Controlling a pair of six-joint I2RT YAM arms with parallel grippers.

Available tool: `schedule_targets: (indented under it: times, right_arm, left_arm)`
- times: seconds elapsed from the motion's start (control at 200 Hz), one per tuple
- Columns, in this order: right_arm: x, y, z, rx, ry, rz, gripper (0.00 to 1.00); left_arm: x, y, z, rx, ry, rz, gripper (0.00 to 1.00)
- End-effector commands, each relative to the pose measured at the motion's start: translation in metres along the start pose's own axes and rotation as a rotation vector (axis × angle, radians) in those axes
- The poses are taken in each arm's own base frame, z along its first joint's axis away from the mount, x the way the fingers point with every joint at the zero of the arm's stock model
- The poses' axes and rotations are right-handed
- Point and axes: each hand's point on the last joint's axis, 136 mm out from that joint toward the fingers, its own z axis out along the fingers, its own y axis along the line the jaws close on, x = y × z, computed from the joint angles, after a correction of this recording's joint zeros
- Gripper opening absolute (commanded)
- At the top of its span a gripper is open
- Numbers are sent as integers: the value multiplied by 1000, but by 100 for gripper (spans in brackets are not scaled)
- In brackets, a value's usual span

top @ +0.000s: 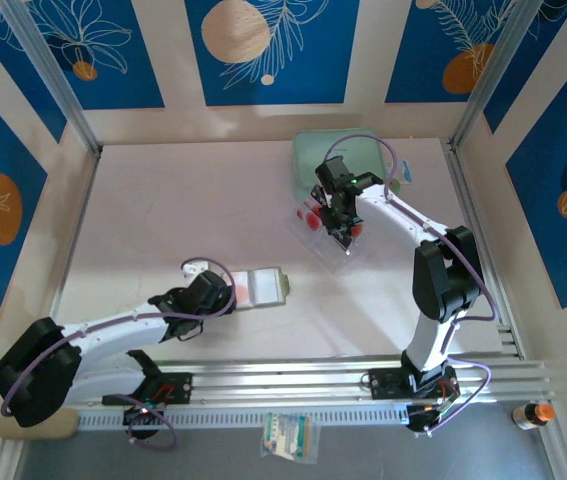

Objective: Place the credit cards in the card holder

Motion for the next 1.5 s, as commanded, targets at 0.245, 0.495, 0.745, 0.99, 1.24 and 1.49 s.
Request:
schedule_targets:
  times: [0.245,0.495,0.745,0.99,1.24,1.49]
  right_arm:
    - [10,11,7,-42,28,-22,14]
    - [14,11,8,-42,32,-16,15]
    - [7,12,-3,-58,1,-25,0]
    - [-4,19,-28,-128,-49,-23,0]
    - [-14,27,-71,-189,-119,-25,0]
    - [-21,50,-111,-358,-215,47,0]
  left_arm:
    - [-6,1,-2,0,-21,-10,98]
    - [-7,0,-3,2,-22,-9,98]
    - [-8,0,-3,4,-25,-10,98]
    - [-10,-2,-5,10,-27,-14,98]
    - [-22,-8,-15,29,-52,-19,98]
    - [-38,-18,-24,54,-80,-10,99]
